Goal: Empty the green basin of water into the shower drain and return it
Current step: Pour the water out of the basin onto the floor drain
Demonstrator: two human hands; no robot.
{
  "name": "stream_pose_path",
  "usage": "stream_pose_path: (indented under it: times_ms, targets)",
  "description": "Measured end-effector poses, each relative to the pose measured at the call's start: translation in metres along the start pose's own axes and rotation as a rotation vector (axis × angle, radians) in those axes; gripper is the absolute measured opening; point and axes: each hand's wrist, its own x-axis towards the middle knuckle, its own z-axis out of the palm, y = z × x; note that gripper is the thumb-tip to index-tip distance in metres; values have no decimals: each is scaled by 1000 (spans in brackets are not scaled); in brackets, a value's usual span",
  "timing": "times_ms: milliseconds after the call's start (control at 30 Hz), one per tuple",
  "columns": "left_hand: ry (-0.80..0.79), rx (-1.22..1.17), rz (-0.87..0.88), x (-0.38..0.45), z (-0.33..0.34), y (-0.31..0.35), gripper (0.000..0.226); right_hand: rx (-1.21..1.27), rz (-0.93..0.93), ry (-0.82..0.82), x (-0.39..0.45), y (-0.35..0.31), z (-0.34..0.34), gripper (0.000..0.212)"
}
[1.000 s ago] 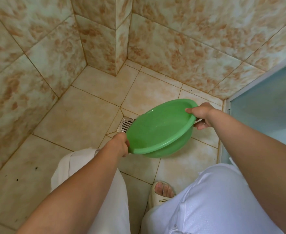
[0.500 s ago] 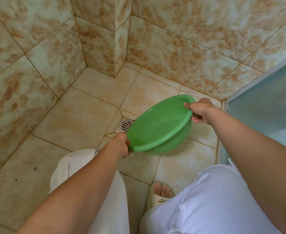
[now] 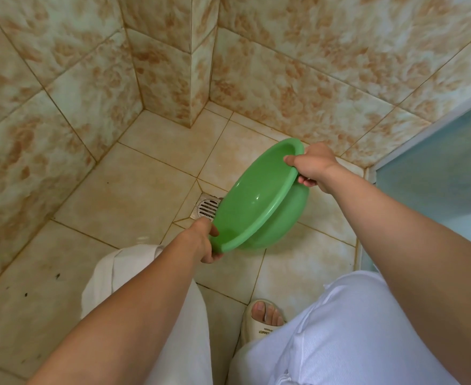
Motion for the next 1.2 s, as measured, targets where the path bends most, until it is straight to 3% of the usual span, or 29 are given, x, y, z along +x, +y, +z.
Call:
stream_pose_path:
  times_ms: [267,533,733,933,1133,1200]
  targets:
    - [-43,-44,5,-2,2,-1,47,-79,-220,17,-12,-22,5,17]
    - [-103,-132,37,-7,3,-1,46,-46,-464,6,-28,-45,14,37]
    - [-167,-222,46,-10,3,-1,47,-137,-659,-91,-41,-67,27,29]
    - [-218,-350,50,-8,1,0,46,-180,-824,-82,-52,-83,42,43]
    - [-99,-251,40,-8,-4,2,11,-463,-903,-92,-47,-74,34,41]
    - [-55,-279,72,-7,-8,3,24,-531,-882,-126,-44,-68,33,42]
